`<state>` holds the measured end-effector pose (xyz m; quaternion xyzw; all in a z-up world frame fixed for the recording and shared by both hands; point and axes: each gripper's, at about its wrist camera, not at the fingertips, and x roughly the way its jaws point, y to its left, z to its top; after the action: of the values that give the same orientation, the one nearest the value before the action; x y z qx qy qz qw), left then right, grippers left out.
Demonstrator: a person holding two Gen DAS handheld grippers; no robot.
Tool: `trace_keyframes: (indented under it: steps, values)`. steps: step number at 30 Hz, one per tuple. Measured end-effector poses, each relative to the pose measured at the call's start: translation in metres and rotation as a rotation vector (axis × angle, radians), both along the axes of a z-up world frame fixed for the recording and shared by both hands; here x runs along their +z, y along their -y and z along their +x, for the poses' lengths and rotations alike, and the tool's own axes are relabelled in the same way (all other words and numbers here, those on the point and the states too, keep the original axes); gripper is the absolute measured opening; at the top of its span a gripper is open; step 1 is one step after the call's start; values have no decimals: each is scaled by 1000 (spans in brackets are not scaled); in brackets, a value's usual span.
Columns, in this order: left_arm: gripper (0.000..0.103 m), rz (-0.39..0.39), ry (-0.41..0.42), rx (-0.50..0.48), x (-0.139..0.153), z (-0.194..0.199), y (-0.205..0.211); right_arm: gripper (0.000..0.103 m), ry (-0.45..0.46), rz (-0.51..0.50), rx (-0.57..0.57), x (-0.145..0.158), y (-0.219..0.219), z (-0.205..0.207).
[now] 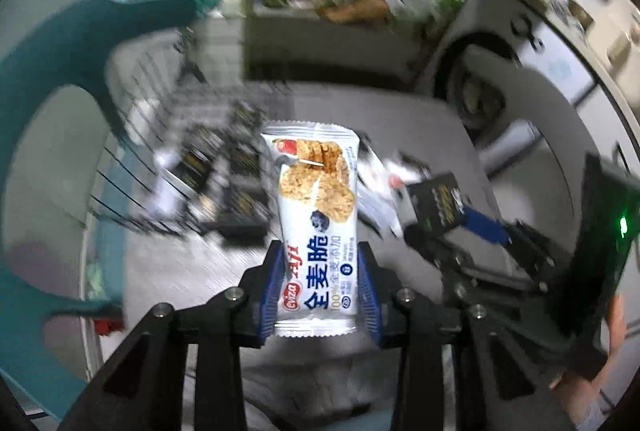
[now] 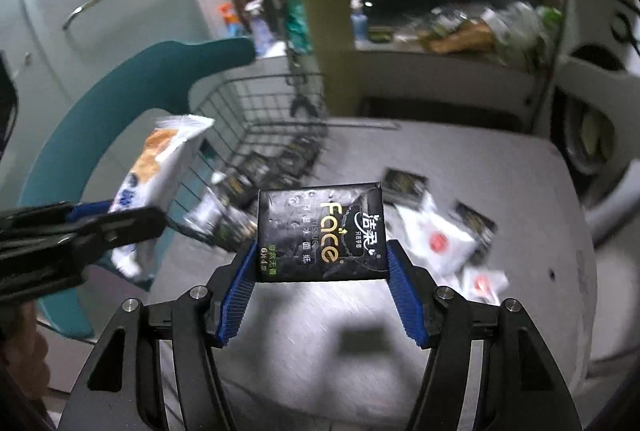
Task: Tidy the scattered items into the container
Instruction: 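Carry both held items over the basket and open both grippers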
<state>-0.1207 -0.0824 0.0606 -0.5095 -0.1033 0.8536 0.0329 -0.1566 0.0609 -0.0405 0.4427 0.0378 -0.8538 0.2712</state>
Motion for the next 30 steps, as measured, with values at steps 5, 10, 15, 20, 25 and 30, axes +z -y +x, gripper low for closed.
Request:
trace_keyframes:
  steps: [5,10,15,20,25,30]
  values:
    - [39,-27,25,104,-10,-25,48,63,5,22,86,-10,51,-18]
    - [39,-45,71,166,-34,-44,77,63,19,54,120,-25,87,-32]
    - [39,-61,106,194,-51,-55,94,63,35,75,138,-38,100,-39]
    - [39,-53,125,213,-64,-59,106,63,49,78,144,-46,105,-40]
    - [39,-27,134,229,-73,-60,116,64,49,86,148,-50,107,-39]
    - [47,3,125,249,-75,-58,123,73,57,67,130,-48,103,-41]
